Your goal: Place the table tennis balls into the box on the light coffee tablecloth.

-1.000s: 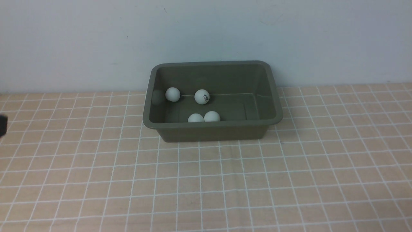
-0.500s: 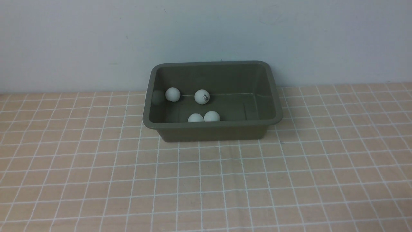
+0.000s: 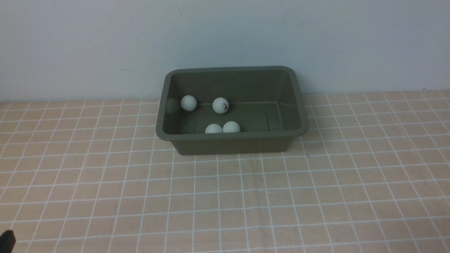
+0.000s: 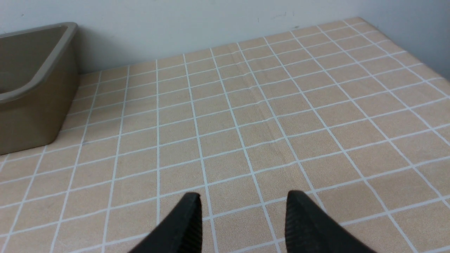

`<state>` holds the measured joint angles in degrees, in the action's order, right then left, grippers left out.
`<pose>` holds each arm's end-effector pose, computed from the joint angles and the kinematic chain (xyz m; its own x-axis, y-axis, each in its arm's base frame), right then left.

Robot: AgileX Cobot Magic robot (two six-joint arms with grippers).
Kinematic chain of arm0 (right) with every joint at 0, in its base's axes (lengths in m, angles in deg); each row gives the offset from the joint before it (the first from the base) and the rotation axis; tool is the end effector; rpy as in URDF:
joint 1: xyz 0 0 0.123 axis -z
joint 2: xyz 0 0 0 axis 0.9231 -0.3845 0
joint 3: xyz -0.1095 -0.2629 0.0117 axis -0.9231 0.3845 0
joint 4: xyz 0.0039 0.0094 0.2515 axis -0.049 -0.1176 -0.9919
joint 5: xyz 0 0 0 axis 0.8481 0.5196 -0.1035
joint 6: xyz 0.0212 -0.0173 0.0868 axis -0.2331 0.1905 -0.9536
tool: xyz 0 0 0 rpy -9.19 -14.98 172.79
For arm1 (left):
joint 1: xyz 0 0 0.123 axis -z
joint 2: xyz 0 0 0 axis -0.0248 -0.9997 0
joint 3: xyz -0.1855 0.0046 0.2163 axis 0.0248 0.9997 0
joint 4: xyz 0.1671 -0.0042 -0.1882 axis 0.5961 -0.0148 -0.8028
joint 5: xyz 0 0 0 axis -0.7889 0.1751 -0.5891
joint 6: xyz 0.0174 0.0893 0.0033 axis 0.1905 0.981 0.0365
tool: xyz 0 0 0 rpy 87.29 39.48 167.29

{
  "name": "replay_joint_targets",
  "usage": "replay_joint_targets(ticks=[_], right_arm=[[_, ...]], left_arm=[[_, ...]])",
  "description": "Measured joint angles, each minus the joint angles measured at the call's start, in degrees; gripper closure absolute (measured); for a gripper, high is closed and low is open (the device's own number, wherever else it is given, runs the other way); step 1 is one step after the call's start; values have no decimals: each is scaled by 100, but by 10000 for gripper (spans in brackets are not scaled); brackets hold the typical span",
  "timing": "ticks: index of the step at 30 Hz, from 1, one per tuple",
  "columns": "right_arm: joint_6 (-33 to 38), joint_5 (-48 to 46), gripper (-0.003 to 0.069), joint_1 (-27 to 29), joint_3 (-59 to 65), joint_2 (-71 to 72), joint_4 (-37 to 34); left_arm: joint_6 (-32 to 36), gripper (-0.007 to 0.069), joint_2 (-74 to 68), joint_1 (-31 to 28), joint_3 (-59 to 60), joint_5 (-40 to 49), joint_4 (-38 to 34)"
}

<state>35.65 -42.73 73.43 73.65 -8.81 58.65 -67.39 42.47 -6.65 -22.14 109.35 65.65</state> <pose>0.0550 -0.0084 0.1675 -0.3342 0.2322 -0.9135 0.2006 0.9645 0.1717 0.0482 -0.0053 0.2097 -0.1947 0.0696 -0.9784 0.0294 0.9974 0.0651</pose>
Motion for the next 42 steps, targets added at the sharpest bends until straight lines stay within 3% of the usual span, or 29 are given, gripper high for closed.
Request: replay_joint_targets(ticks=[10, 42], right_arm=[[0, 4, 354, 0, 0, 0, -2], [-5, 4, 354, 0, 0, 0, -2]], left_arm=[[-1240, 558, 0, 0, 648, 36, 886], [-1309, 558, 0, 0, 653, 30, 1078]])
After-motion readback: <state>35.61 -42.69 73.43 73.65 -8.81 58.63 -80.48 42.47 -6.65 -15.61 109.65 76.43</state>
